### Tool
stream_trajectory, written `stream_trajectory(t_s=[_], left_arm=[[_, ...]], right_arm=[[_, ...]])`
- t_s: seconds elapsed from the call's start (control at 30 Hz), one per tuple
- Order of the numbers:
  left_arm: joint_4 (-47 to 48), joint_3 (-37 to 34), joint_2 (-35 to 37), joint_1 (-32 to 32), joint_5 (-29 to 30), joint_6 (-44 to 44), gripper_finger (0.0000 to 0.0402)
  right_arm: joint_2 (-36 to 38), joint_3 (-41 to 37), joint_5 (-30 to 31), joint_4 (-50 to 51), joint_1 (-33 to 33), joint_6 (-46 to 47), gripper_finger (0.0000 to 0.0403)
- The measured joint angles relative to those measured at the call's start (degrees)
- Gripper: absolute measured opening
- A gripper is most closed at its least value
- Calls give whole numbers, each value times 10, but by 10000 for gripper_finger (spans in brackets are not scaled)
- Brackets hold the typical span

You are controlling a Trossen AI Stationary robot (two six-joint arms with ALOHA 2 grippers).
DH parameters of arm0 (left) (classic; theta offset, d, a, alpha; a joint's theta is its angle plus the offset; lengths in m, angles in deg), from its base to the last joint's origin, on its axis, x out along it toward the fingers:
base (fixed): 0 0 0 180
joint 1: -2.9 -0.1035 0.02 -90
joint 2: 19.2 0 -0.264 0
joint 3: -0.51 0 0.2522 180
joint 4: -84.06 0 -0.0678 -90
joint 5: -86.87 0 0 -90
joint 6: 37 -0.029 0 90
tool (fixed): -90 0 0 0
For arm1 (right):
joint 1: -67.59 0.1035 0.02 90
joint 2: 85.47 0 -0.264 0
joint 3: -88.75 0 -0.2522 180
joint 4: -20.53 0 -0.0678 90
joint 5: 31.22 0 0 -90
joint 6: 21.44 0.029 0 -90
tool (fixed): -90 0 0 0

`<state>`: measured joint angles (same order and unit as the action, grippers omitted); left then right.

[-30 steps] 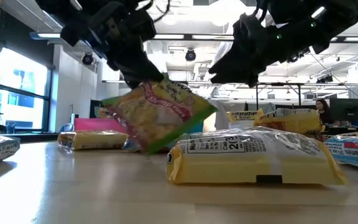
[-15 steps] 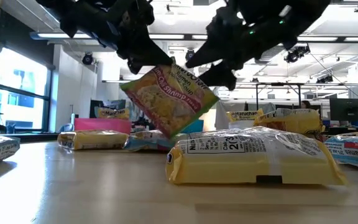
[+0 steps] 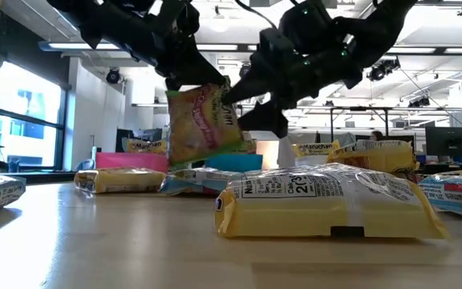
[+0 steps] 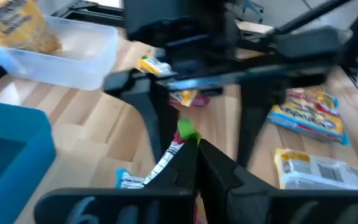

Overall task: Sort Maruchan noodles
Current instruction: Put the bottom left green noodle pack into the blue bin

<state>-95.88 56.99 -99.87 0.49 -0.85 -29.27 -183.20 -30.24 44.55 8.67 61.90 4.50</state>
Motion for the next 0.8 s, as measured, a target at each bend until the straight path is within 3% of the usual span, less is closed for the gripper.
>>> stream_trajectory(t_s=[0.4, 0.8], left_arm=[[-13, 0, 0, -11, 21, 16, 0], [-36, 0, 0, -30, 1, 6, 0]], right_arm=[[0, 0, 49, -36, -10, 10, 273], [-26, 0, 19, -95, -14, 8, 268]])
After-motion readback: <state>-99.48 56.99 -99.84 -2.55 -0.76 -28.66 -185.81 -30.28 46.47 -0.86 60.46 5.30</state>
